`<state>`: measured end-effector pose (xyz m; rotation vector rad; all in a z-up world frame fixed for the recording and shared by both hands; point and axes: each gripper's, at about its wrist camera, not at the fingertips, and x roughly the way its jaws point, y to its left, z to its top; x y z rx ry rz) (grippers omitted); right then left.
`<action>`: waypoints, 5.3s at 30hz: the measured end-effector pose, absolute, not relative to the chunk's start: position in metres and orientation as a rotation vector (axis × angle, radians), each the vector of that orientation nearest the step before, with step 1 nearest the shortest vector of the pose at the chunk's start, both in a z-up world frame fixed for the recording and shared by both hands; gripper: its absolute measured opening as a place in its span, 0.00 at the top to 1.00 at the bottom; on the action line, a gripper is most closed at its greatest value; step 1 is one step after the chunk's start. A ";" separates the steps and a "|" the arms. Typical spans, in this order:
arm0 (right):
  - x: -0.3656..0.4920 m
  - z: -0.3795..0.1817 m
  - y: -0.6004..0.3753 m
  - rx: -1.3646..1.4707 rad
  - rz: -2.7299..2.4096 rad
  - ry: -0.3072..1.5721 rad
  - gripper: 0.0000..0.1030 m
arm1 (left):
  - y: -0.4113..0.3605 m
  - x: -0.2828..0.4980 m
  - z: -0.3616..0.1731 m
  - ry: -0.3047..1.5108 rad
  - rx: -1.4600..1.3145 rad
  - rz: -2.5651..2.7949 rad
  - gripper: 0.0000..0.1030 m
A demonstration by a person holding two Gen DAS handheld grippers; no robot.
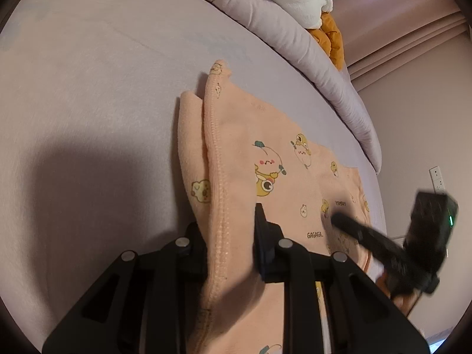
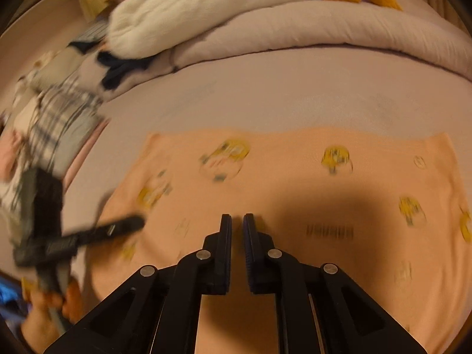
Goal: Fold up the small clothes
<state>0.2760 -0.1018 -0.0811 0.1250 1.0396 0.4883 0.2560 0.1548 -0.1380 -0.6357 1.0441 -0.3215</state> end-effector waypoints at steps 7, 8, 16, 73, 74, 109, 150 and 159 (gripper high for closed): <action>0.228 -0.095 -0.095 0.048 0.505 1.090 0.89 | 0.150 0.258 -0.135 1.061 -0.597 -0.305 0.77; 0.223 -0.096 -0.093 0.049 0.517 1.108 0.89 | 0.149 0.259 -0.135 1.063 -0.593 -0.302 0.78; 0.214 -0.083 -0.111 0.225 0.597 1.101 0.89 | 0.141 0.256 -0.114 1.044 -0.584 -0.291 0.83; 0.294 -0.083 -0.298 0.520 0.240 1.024 0.87 | 0.004 0.234 -0.087 1.112 -0.398 -0.599 0.74; 0.295 -0.092 -0.300 0.535 0.241 1.039 0.87 | 0.001 0.233 -0.087 1.112 -0.390 -0.604 0.74; 0.166 -0.084 -0.269 0.139 0.453 0.989 0.85 | -0.040 0.250 -0.103 1.084 -0.229 -0.576 0.74; 0.193 -0.065 -0.274 0.205 0.363 0.896 0.85 | -0.058 0.206 -0.120 1.083 -0.042 -0.578 0.73; 0.170 -0.100 -0.264 0.060 0.290 0.971 0.85 | -0.061 0.205 -0.122 1.088 -0.047 -0.533 0.73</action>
